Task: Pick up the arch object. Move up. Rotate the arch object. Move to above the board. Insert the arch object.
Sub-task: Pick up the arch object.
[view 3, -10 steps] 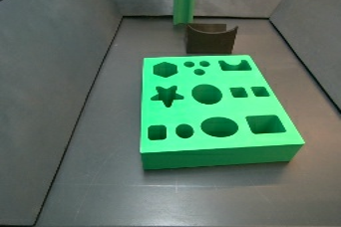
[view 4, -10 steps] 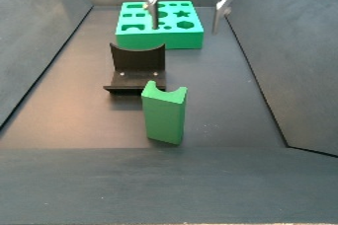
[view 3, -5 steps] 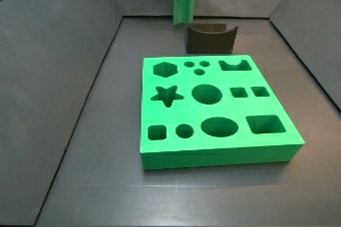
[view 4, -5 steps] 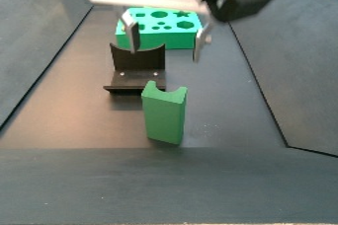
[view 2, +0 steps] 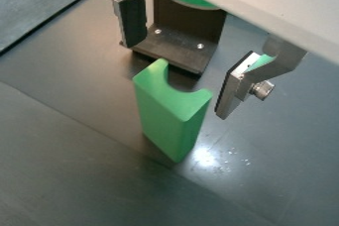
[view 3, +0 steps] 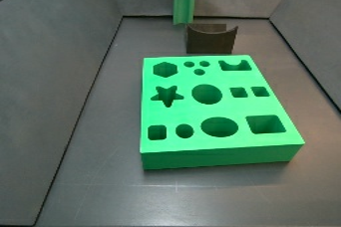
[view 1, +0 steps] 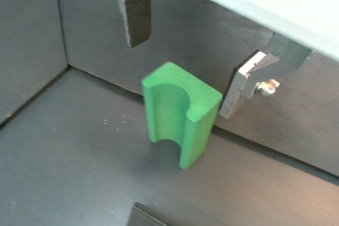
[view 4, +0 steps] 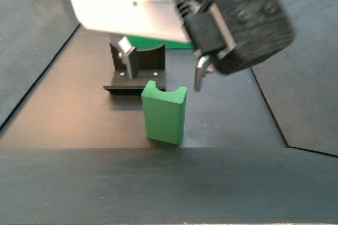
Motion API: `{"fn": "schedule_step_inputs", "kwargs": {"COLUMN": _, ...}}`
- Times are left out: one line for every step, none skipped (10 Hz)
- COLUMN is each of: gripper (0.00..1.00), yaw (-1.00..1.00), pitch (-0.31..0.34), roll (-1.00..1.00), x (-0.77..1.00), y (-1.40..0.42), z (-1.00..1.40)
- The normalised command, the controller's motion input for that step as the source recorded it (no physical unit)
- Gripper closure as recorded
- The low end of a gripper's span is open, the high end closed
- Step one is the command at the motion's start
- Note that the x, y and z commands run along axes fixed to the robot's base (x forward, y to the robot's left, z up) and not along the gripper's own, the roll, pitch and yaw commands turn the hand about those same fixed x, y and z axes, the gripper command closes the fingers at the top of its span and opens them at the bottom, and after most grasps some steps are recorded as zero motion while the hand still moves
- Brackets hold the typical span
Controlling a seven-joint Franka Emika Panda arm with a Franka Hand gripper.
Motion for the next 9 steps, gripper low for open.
{"fn": "schedule_step_inputs", "kwargs": {"gripper": 0.00, "yaw": 0.00, "pitch": 0.000, "roll": -0.22, "x": 0.30, "y": 0.00, "z": -0.27}}
{"fn": "schedule_step_inputs", "kwargs": {"gripper": 0.00, "yaw": 0.00, "pitch": -0.026, "roll": -0.20, "x": 0.12, "y": 0.00, "z": -0.29}}
{"fn": "schedule_step_inputs", "kwargs": {"gripper": 0.00, "yaw": 0.00, "pitch": -0.040, "roll": -0.23, "x": 0.08, "y": 0.04, "z": -0.31}}
{"fn": "schedule_step_inputs", "kwargs": {"gripper": 0.00, "yaw": 0.00, "pitch": -0.044, "roll": -0.20, "x": 0.06, "y": 0.02, "z": -0.37}}
{"fn": "schedule_step_inputs", "kwargs": {"gripper": 0.00, "yaw": 0.00, "pitch": -0.027, "roll": -0.11, "x": 0.05, "y": 0.00, "z": -0.43}}
{"fn": "schedule_step_inputs", "kwargs": {"gripper": 0.00, "yaw": 0.00, "pitch": -0.017, "roll": -0.01, "x": 0.01, "y": 0.00, "z": -0.47}}
{"fn": "schedule_step_inputs", "kwargs": {"gripper": 0.00, "yaw": 0.01, "pitch": 0.000, "roll": 0.00, "x": 0.01, "y": 0.00, "z": -0.35}}
{"fn": "schedule_step_inputs", "kwargs": {"gripper": 0.00, "yaw": 0.00, "pitch": 0.000, "roll": 0.00, "x": 0.05, "y": 0.00, "z": -0.13}}
{"fn": "schedule_step_inputs", "kwargs": {"gripper": 0.00, "yaw": 0.00, "pitch": -0.036, "roll": 0.00, "x": -0.07, "y": 0.04, "z": 0.00}}
